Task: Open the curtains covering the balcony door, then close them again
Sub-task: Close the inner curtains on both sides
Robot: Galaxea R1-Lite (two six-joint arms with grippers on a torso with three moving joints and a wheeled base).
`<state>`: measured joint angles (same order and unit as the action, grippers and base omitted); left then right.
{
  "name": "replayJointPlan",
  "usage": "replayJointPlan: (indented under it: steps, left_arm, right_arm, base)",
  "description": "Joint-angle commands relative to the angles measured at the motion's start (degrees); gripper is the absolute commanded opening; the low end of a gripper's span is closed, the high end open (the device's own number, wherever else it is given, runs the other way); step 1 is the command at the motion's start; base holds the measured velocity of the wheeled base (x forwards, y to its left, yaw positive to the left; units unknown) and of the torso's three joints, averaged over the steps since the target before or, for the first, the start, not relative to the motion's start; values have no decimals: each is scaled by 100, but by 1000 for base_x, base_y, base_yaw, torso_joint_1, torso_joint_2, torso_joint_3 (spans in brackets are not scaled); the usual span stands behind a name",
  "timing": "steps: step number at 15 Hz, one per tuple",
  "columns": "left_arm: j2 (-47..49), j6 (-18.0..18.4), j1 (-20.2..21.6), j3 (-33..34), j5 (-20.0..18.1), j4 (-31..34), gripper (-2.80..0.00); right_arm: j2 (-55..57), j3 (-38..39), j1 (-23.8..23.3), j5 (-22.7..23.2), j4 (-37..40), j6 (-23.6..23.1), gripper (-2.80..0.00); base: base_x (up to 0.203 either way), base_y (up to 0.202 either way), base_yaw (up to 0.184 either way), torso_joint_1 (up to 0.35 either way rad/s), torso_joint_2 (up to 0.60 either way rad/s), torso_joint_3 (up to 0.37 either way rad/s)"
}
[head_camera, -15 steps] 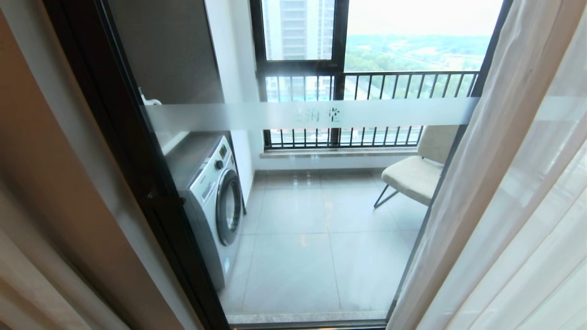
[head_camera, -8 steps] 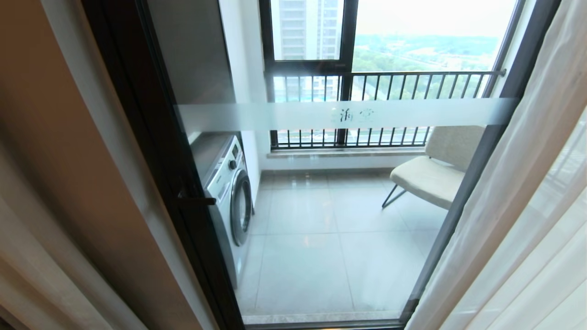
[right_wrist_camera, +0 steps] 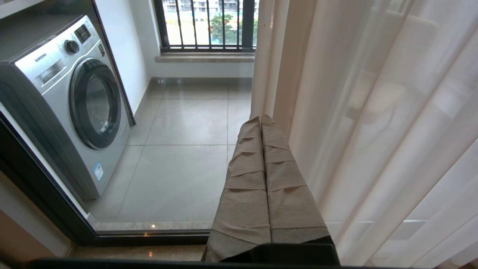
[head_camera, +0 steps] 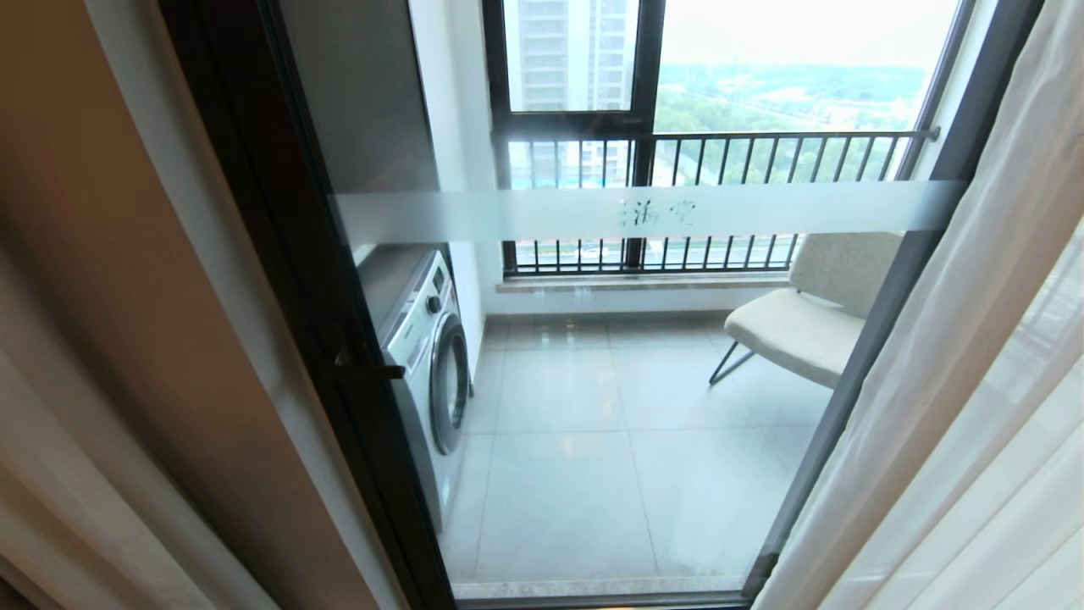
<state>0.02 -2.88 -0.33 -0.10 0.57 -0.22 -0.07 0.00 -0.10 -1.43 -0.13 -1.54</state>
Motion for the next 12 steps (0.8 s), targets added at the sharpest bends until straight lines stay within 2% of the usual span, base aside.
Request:
replayJointPlan:
  steps: [1, 6, 8, 12]
  left_arm:
    - [-2, -2, -2, 1, 4, -4, -280]
    - [-2, 55, -2, -55, 32, -18, -280]
    - [189, 59, -2, -453, 95, 34, -280]
    - [923, 51, -17, -1323, 664, 29, -280]
  right_arm:
    - [7, 0, 1, 2, -4, -5, -280]
    - [7, 0, 1, 2, -4, -5, -280]
    - [7, 0, -8, 2, -4, -2, -280]
    - [7, 0, 1, 2, -4, 3, -280]
  base:
    - [0, 0, 0, 0, 0, 0]
    - [0, 0, 0, 0, 0, 0]
    - [0, 0, 0, 0, 0, 0]
    - [0, 0, 0, 0, 0, 0]
